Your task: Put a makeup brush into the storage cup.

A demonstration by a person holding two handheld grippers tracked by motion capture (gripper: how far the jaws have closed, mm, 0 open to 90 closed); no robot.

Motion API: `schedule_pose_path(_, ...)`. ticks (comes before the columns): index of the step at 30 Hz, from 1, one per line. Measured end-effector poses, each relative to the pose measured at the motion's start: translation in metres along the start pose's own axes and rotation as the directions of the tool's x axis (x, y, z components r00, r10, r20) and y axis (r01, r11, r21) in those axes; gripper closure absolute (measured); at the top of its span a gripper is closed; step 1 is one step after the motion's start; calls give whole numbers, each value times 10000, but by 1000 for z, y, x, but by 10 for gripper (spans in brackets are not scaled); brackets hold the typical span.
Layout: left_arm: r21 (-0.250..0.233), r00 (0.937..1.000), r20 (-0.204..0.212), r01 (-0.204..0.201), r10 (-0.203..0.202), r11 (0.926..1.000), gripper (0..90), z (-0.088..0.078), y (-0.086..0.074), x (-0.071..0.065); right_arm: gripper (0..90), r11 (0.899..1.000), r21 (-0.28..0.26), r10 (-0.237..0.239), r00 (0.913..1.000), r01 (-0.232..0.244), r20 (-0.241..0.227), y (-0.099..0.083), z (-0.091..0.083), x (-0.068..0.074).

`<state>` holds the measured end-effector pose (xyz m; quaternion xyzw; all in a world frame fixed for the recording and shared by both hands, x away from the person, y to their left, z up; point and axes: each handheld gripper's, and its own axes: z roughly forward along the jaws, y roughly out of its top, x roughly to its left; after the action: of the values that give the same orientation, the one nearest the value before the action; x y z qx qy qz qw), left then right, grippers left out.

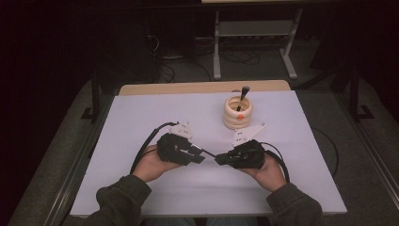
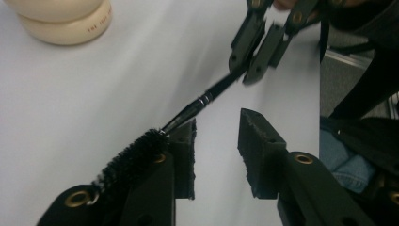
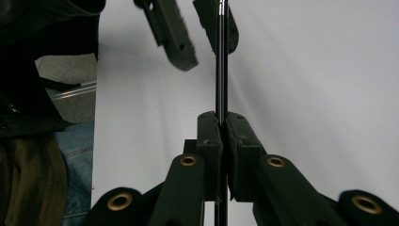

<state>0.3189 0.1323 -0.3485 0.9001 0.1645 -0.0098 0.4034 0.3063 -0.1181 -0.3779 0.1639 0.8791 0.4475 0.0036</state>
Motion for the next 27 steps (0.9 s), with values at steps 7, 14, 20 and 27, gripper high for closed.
schedule_pose_path(7,-437,10000,61,-16,19,9990,776,-4,3,-3,836,9998,171,56,9996,-51,-270,2,14,2)
schedule_pose_path(14,-602,9997,218,-43,56,9982,797,-6,5,-2,838,9991,357,-228,9992,240,-328,4,25,1)
schedule_pose_path(20,-704,9992,405,45,-17,9975,821,-6,7,-3,839,9987,361,-350,9990,360,-291,5,29,3)
schedule_pose_path(27,-927,9986,517,169,-121,9956,816,-8,7,-2,843,9979,364,-531,9984,537,-168,5,31,5)
